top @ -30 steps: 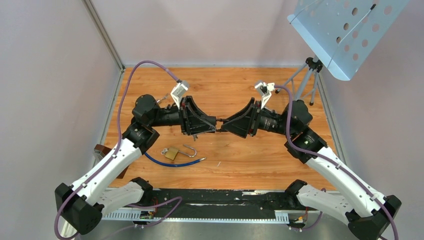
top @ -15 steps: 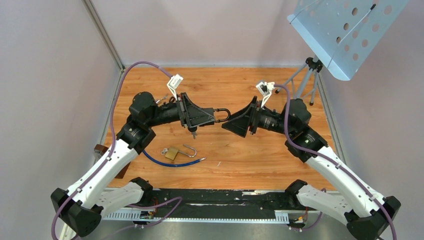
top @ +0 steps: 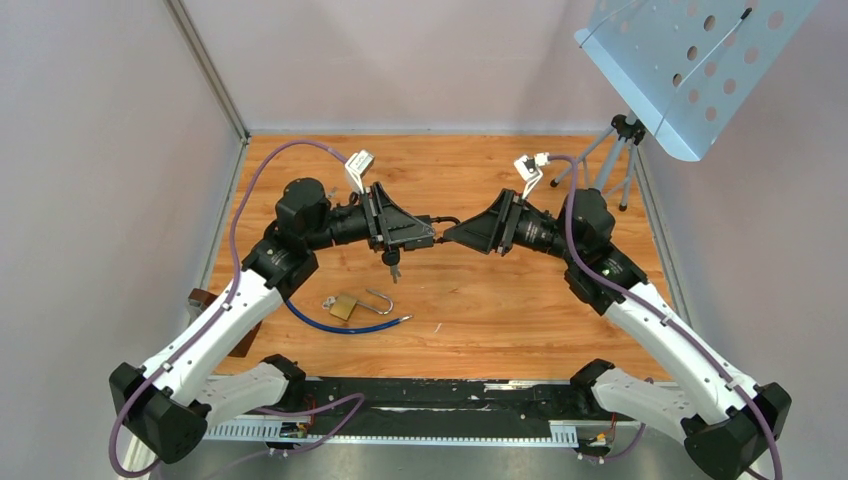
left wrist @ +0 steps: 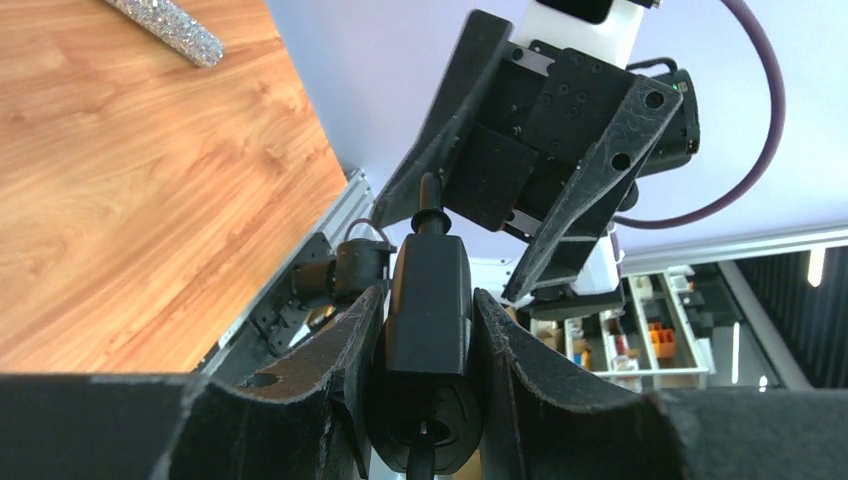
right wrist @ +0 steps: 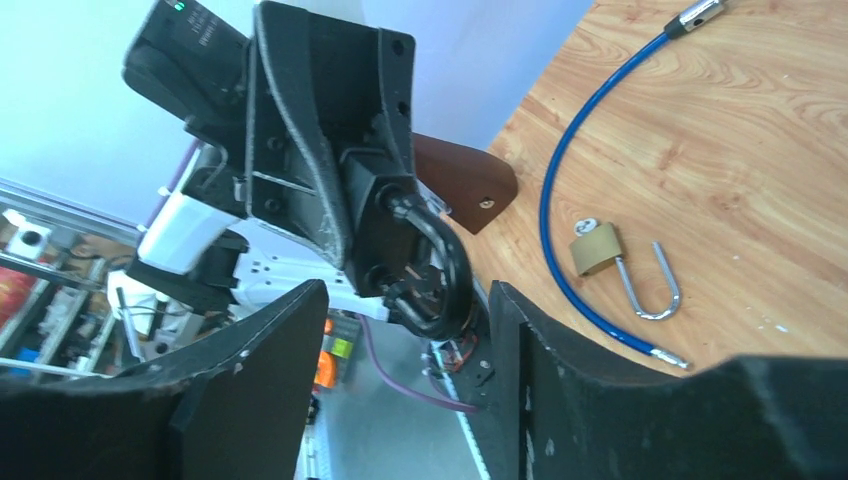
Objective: Lock with the key
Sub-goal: Lock the lock.
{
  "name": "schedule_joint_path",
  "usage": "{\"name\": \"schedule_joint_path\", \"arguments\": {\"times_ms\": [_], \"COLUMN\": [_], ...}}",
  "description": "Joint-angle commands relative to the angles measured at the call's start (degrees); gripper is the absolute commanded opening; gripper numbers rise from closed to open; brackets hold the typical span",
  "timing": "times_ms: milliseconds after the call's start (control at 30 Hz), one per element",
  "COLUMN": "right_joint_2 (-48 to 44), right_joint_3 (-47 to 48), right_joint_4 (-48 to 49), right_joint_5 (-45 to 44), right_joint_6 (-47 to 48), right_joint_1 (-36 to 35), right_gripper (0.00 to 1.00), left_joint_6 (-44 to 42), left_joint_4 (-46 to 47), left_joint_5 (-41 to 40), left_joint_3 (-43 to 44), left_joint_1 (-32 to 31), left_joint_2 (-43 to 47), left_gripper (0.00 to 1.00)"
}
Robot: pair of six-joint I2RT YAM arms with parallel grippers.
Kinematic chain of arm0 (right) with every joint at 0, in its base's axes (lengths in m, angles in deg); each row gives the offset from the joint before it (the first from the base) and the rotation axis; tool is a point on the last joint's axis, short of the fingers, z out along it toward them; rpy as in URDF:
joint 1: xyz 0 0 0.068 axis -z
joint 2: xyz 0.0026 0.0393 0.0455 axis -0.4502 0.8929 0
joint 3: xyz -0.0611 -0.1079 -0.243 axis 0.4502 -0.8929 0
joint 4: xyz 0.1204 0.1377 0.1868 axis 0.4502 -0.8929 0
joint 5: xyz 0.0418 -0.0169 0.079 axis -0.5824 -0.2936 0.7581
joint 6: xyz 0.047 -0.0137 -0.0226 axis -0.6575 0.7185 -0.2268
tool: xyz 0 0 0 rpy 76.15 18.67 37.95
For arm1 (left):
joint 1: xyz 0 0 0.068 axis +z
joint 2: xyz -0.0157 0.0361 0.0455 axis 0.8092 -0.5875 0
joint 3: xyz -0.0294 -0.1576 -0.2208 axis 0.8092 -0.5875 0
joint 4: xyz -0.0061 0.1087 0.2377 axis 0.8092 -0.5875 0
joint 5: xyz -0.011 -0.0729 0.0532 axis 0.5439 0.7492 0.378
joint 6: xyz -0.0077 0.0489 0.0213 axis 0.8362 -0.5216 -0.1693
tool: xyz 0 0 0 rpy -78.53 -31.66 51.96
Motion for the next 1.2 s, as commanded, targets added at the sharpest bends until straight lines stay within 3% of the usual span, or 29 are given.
{"name": "schedule_joint_path", "arguments": {"times_ms": [0, 167, 367, 533, 767, 1167], "right_joint_2": [-2.2, -1.4, 1.7, 3.5, 4.7, 7.0], "right_joint_3": [0.1, -0.7, 0.2, -0.3, -2.7, -5.7], "right_joint_4": [4.2, 4.1, 4.8, 6.6, 13.1, 24.0], "right_joint_5": [1.0, 3.0, 7.9, 9.7, 10.2, 4.8], "right_joint_6": [-7.6, -9.3, -9.3, -10.4, -14.6, -19.2], "right_joint_1": [1.3, 3.1, 3.3, 3.3, 1.8, -7.1], "right_gripper": [0.55, 0.35, 0.24, 0.00, 0.00, 0.00], "left_joint_6": [6.9, 10.6, 10.4, 10.2, 8.7, 4.3], "left_joint_4": [5.6, 8.1, 9.2, 9.5, 9.9, 10.5], "left_joint_5": [0.4, 3.5, 6.1, 7.1, 7.4, 8.7], "left_joint_3": [1.7, -0.6, -1.8, -1.9, -1.8, -4.3], "left_joint_1": [0.7, 1.7, 2.1, 2.2, 2.2, 2.2], "left_joint_2": [1.0, 1.3, 1.8, 1.2, 0.0, -1.6], "left_gripper": [0.00, 0.00, 0.00, 0.00, 0.00, 0.00]}}
